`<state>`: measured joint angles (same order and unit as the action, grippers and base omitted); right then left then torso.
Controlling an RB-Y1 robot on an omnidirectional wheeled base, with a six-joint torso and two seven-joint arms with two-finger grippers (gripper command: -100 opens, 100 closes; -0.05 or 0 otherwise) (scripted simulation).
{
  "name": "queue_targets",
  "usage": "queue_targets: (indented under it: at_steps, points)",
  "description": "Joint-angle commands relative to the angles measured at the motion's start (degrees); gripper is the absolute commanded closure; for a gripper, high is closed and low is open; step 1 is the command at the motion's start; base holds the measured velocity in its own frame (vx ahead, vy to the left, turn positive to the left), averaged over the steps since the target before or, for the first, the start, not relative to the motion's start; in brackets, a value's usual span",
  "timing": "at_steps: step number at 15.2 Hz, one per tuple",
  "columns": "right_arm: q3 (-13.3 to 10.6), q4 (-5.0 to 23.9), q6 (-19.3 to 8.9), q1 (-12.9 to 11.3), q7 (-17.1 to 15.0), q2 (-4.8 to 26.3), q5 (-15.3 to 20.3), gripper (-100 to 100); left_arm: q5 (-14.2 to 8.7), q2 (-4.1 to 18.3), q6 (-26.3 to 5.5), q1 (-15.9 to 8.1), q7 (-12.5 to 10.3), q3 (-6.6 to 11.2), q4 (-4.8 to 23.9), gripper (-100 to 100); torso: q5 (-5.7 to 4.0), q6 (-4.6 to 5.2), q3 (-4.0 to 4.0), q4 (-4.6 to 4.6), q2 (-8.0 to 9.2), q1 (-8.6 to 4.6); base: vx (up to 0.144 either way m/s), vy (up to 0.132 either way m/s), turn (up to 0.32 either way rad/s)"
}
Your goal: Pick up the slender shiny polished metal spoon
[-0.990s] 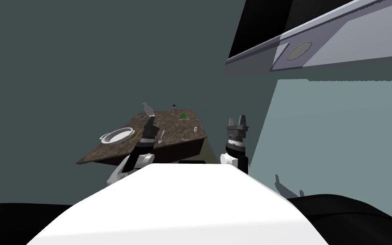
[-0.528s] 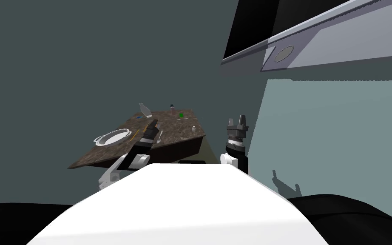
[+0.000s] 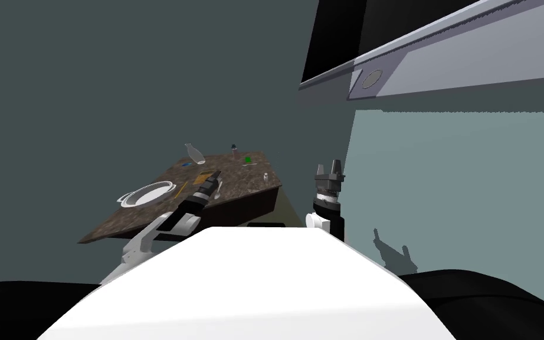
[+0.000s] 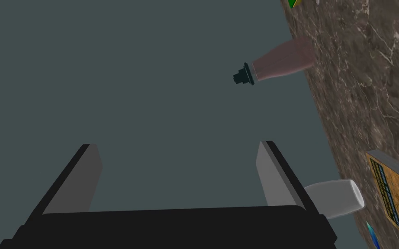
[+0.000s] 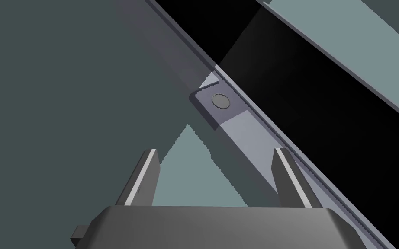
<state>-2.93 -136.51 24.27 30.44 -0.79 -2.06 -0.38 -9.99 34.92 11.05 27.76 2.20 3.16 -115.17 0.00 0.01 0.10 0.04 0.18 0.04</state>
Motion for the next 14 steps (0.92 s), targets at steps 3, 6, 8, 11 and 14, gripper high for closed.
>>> queue_targets:
  at_steps: [3,6,8,11,14]
  points:
    - [0.0,0.0,0.0,0.0,0.0,0.0,0.0,0,-1.0,5.2,-4.8,0.4,-0.8,0.02,2.3,-100,0.0,0.0,0.0,0.0,0.0,0.0,-0.043,-0.003,-0.128]
    - [0.0,0.0,0.0,0.0,0.0,0.0,0.0,0,-1.5,7.8,-7.4,0.6,-1.2,0.0,3.4,-100,0.0,0.02,0.0,0.0,0.01,-0.03,-0.046,-0.011,-0.132]
    - [0.0,0.0,0.0,0.0,0.0,0.0,0.0,0,-1.9,10.0,-9.5,0.8,-1.5,-0.05,4.5,-100,-0.01,0.01,0.0,0.0,0.01,-0.05,-0.048,-0.016,-0.125]
    - [0.0,0.0,0.0,0.0,0.0,0.0,0.0,0,-2.4,12.1,-11.7,1.0,-1.9,-0.11,5.6,-100,0.0,0.0,0.01,0.0,0.02,-0.03,-0.043,-0.01,-0.096]
    - [0.0,0.0,0.0,0.0,0.0,0.0,0.0,0,-3.3,16.2,-16.0,1.4,-2.6,-0.3,7.7,-100,0.0,0.0,-0.03,-0.01,-0.06,-0.03,-0.031,-0.013,-0.125]
